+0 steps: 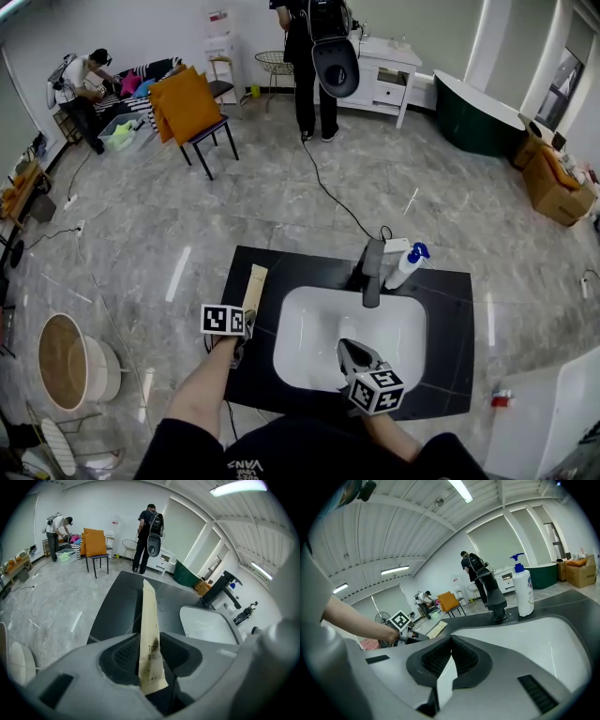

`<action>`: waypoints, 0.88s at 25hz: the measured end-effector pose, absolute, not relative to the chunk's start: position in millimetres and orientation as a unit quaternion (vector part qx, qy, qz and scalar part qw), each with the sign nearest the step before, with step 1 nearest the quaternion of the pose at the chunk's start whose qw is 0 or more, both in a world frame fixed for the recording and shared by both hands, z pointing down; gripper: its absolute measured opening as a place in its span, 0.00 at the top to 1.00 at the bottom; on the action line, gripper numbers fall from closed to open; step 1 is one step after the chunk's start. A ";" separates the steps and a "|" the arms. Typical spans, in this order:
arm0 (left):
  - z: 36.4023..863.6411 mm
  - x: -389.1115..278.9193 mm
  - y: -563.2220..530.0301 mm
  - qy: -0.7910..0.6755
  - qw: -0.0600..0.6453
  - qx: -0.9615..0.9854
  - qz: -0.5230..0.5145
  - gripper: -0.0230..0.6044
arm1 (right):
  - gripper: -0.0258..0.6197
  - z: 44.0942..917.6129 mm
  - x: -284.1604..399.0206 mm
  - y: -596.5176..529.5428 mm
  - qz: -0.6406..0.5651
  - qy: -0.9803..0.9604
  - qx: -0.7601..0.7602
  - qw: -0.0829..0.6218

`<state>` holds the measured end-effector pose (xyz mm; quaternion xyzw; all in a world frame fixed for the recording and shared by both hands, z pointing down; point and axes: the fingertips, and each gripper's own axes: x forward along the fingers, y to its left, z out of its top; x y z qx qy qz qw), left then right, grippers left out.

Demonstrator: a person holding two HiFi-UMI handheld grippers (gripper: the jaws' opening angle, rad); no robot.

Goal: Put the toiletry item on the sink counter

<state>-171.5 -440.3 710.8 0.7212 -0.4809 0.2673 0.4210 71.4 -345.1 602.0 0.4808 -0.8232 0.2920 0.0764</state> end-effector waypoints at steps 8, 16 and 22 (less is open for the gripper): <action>706.6 -174.0 -442.9 -0.503 0.383 0.725 0.273 0.56 | 0.96 601.2 72.7 -340.3 0.291 -0.823 0.482 0.077; 680.1 -189.4 -440.9 -0.532 0.330 0.742 0.240 0.71 | 0.96 599.1 65.6 -338.1 0.288 -0.829 0.472 0.078; 648.7 -201.4 -426.9 -0.553 0.272 0.759 0.209 0.95 | 0.96 593.3 49.3 -332.5 0.281 -0.841 0.455 0.081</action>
